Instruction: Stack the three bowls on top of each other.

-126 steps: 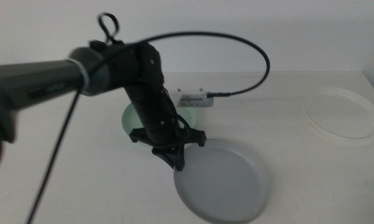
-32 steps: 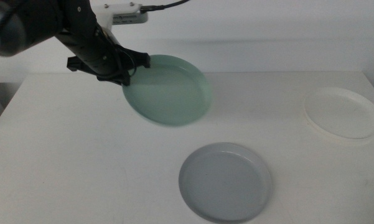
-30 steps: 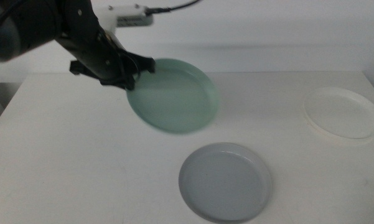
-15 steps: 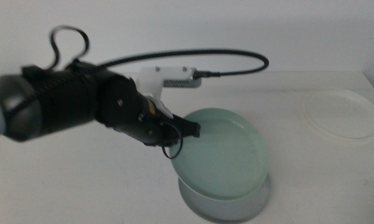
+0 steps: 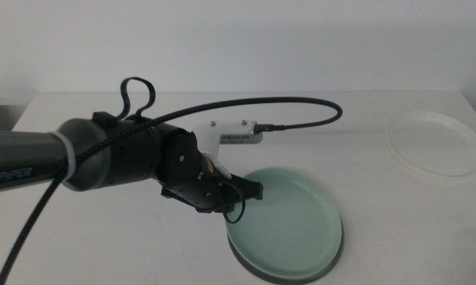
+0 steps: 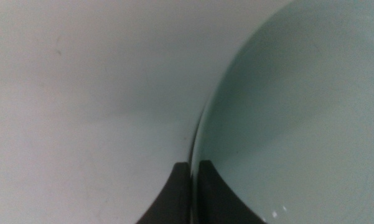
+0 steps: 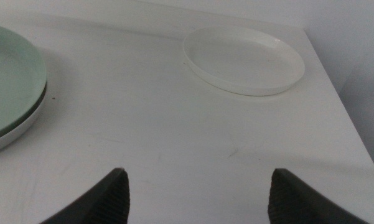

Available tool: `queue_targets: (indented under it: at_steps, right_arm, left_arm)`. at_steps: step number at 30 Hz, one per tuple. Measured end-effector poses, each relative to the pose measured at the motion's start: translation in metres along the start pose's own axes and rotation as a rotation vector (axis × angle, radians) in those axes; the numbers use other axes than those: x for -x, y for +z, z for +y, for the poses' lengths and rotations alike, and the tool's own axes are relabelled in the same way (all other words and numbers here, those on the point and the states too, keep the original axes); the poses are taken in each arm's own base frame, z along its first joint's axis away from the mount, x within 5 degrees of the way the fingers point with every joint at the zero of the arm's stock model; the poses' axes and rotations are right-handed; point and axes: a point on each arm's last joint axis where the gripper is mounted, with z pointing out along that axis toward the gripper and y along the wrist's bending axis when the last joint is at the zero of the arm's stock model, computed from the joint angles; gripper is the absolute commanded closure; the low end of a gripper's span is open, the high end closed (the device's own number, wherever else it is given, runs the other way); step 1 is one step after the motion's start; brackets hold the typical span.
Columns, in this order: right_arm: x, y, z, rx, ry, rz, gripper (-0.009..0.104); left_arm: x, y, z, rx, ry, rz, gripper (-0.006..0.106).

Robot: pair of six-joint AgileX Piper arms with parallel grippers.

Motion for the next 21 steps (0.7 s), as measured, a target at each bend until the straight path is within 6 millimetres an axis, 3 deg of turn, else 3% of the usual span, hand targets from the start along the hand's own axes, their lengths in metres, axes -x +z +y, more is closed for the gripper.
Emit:
queue_targets:
  at_steps: [5,12,16,21]
  right_arm:
    - [0.000,0.000,0.000,0.000,0.000,0.000,0.036]
    - [0.000,0.000,0.000,0.000,0.000,0.000,0.036]
    - [0.000,0.000,0.000,0.000,0.000,0.000,0.036]
    - [0.000,0.000,0.000,0.000,0.000,0.000,0.036]
  left_arm:
    - [-0.001,0.002,0.000,0.000,0.029,0.003,0.073]
    - [0.002,-0.007,-0.002,-0.008,0.110,-0.011,0.011]
    - [0.009,-0.039,-0.002,-0.025,0.169,-0.065,0.010]
    - [0.023,-0.110,-0.003,-0.043,0.291,-0.163,0.010]
